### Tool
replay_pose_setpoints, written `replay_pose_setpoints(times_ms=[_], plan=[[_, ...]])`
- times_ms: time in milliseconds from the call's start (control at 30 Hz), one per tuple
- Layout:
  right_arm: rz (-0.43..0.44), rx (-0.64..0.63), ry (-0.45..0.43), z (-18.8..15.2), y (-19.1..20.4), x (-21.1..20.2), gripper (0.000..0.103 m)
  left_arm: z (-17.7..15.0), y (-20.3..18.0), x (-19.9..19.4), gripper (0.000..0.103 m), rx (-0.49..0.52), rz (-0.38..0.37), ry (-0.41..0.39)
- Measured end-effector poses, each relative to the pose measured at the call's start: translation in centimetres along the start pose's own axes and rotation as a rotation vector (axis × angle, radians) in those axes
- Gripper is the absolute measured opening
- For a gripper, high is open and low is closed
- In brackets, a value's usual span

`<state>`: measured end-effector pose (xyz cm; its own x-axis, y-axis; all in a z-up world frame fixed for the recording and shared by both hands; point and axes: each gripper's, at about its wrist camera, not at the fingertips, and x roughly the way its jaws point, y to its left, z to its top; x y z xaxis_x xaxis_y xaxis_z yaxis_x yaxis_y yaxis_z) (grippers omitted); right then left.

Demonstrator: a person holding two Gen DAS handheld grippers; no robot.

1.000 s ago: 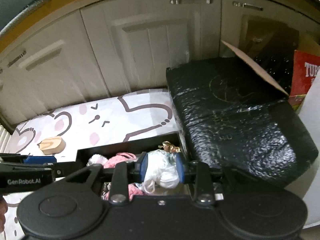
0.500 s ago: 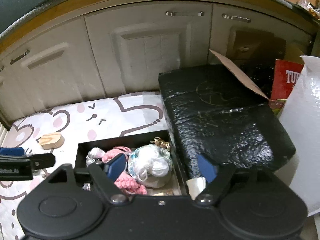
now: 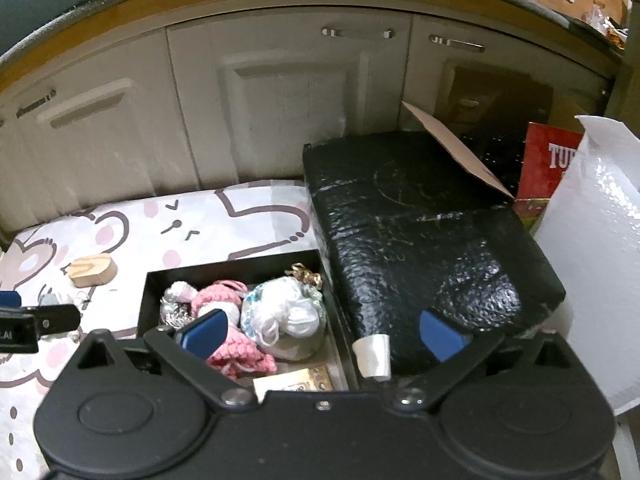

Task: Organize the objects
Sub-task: 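Move both tools back toward the gray crochet mouse on the bed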

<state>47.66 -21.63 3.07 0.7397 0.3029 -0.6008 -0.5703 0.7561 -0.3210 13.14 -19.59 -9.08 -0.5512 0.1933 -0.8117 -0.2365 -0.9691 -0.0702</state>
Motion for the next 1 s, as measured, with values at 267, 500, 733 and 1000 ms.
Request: replay_pose_setpoints(times_ms=[267,500,733,1000], plan=[[-0.031,-0.003,0.019,-0.5,-0.2,0.3,0.103,-0.2,0.4,-0.1,0.103,-0.011,0.007,-0.002],[-0.033,0.003,0.022,-0.5,0.0,0.5,0.103,-0.3,1.1,-0.1,0.103,-0.016,0.022,-0.011],[-0.024,0.019,0.024,-0.2,1.3,1.1,0.103,-0.4,3.6,-0.4,0.103,-0.044,0.053,-0.017],[0.018,-0.001,0.016,0.5,4.8,1.7,0.103,-0.4,7.5,-1.2,0.103,-0.091,0.091,-0.028]])
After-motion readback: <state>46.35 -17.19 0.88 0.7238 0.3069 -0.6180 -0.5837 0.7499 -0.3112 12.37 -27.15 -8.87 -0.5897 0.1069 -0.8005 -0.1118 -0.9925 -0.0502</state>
